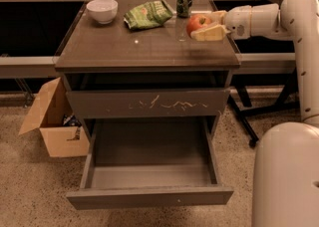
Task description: Pick apple from middle drawer and place on counter
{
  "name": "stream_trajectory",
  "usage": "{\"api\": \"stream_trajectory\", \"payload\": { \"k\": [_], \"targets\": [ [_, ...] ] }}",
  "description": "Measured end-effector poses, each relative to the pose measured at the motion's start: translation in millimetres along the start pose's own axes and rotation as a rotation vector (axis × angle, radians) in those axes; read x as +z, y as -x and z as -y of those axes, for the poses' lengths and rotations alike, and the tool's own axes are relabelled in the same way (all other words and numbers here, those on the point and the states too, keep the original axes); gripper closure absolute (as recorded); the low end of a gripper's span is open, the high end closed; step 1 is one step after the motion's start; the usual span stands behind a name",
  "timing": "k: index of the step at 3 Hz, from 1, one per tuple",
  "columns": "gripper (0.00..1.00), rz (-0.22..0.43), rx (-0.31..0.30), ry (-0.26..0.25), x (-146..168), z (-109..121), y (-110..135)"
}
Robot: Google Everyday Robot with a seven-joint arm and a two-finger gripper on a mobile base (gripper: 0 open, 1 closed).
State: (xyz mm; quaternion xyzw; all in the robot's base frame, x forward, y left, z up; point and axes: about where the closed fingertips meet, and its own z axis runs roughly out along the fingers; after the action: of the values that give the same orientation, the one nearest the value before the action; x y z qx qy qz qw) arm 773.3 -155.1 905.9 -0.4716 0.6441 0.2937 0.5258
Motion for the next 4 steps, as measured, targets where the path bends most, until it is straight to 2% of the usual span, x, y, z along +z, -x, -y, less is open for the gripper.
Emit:
{"api": "stream_trajectory", "payload": {
  "k": [1, 2, 3, 4],
  "targets": [
    [1.0, -0.082, 0.102, 0.014, 14, 4, -8],
    [1.0, -0.132, 0.165, 0.012, 22, 6, -15],
    [0.97, -0.144, 0.244, -0.012, 28, 17, -32],
    [0.75, -0.144, 0.271, -0.032, 29, 24, -40]
  ]
}}
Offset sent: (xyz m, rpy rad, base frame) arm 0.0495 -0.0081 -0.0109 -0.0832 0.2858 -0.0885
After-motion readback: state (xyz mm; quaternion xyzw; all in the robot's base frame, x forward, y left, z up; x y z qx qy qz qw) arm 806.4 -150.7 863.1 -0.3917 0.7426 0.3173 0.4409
